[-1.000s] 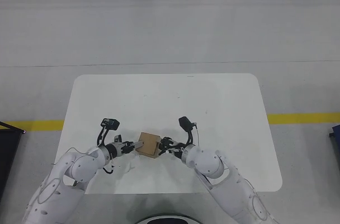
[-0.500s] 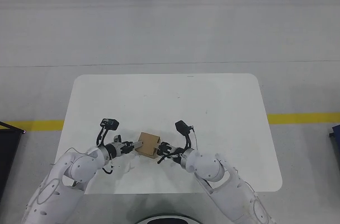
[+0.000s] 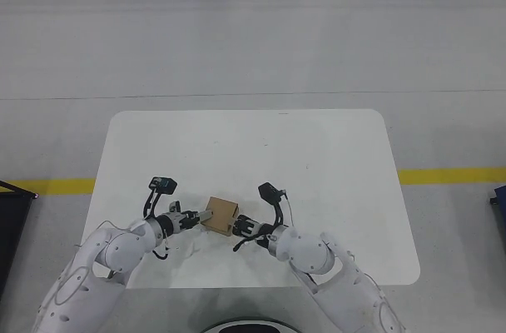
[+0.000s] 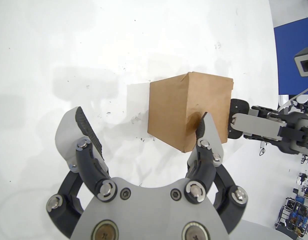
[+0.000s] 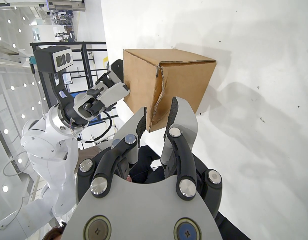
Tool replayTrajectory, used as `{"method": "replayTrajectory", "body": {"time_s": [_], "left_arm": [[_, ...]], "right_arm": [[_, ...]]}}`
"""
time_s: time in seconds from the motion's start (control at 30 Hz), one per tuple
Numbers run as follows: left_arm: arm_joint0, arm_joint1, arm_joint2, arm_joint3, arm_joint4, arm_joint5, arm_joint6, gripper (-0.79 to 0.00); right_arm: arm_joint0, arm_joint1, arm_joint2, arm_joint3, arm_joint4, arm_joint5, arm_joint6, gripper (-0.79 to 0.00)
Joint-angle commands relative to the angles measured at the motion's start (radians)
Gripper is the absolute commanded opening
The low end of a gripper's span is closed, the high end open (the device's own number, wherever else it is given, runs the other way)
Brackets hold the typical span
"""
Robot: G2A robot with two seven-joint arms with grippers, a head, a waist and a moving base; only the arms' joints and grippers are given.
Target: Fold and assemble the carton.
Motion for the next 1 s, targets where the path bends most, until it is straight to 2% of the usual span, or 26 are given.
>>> {"method": "replayTrajectory", "body": {"time_s": [0.0,0.13,0.27,0.3,0.33,0.47,0.53,0.67,0.83,0.97], "left_arm": [[0.005,0.000,-0.007,-0.014,-0.018,-0.002,0.002,0.000],[0.031,0.006,-0.072,-0.069,-0.096,-0.004,0.011,0.000],[0.090,0.018,-0.216,-0.128,-0.240,-0.017,0.016,0.000],[0.110,0.022,-0.261,-0.143,-0.286,-0.025,0.015,0.000],[0.132,0.025,-0.308,-0.158,-0.336,-0.034,0.012,0.000],[0.236,0.034,-0.490,-0.202,-0.562,-0.079,-0.020,0.000],[0.278,0.036,-0.553,-0.210,-0.655,-0.095,-0.056,0.000],[0.278,0.036,-0.553,-0.210,-0.655,-0.095,-0.056,0.000],[0.278,0.036,-0.553,-0.210,-0.655,-0.095,-0.056,0.000],[0.278,0.036,-0.553,-0.210,-0.655,-0.095,-0.056,0.000]], "right_arm": [[-0.008,0.001,0.002,-0.011,-0.004,-0.008,-0.012,-0.594],[-0.059,0.010,0.019,-0.067,-0.031,-0.061,-0.031,-0.603],[-0.118,0.023,0.047,-0.123,-0.060,-0.121,-0.027,-0.640],[-0.129,0.026,0.054,-0.135,-0.068,-0.131,-0.024,-0.680],[-0.137,0.028,0.059,-0.145,-0.079,-0.135,-0.019,-0.785],[-0.120,0.033,0.050,-0.195,-0.153,-0.074,0.026,-0.785],[-0.087,0.031,0.032,-0.216,-0.185,-0.024,0.054,-0.785],[0.024,0.019,-0.019,-0.202,-0.216,0.088,0.117,-0.785],[0.184,-0.012,-0.115,-0.089,-0.218,0.215,0.157,-0.785],[0.269,-0.038,-0.180,0.014,-0.206,0.288,0.160,-0.785]]}}
